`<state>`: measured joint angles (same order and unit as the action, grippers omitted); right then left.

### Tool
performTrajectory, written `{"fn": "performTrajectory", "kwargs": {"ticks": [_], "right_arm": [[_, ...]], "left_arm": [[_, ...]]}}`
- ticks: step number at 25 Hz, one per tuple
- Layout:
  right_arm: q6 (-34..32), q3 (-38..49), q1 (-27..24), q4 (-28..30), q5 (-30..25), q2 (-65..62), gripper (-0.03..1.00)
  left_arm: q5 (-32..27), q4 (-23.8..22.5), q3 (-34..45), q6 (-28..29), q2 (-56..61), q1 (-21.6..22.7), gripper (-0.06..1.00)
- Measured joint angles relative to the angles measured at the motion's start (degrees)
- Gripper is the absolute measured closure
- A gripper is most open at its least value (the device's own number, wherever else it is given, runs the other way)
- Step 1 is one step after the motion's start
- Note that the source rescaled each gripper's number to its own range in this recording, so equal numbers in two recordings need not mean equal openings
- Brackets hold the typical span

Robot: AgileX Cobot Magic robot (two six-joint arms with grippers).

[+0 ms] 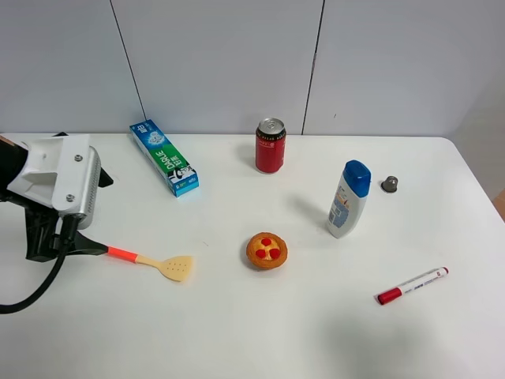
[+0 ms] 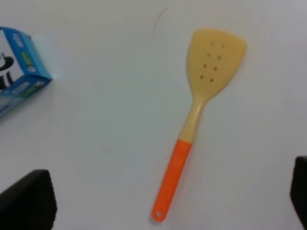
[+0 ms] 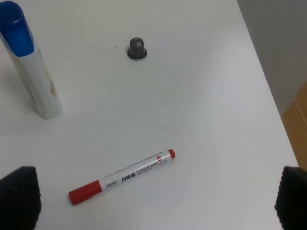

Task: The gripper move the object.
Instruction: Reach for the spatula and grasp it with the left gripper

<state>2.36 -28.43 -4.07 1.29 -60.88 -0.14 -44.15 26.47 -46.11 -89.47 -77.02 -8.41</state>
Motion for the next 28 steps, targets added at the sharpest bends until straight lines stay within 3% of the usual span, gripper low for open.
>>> {"fn": "performTrajectory", "kwargs": {"ticks": [6, 14, 28], "right_arm": [[0.0, 0.0, 0.0, 0.0, 0.0, 0.0, -0.03], [0.0, 0.0, 0.0, 0.0, 0.0, 0.0, -0.03], [0.0, 0.0, 0.0, 0.0, 0.0, 0.0, -0.03]], "left_arm": [[4.51, -4.42, 0.0, 4.15, -7.22, -3.81, -0.06], [2.76, -13.52, 0.0, 0.65, -13.12, -5.04, -0.06], [10.18, -14.22, -0.39, -1.63, -21.53, -6.12, -0.06]]}}
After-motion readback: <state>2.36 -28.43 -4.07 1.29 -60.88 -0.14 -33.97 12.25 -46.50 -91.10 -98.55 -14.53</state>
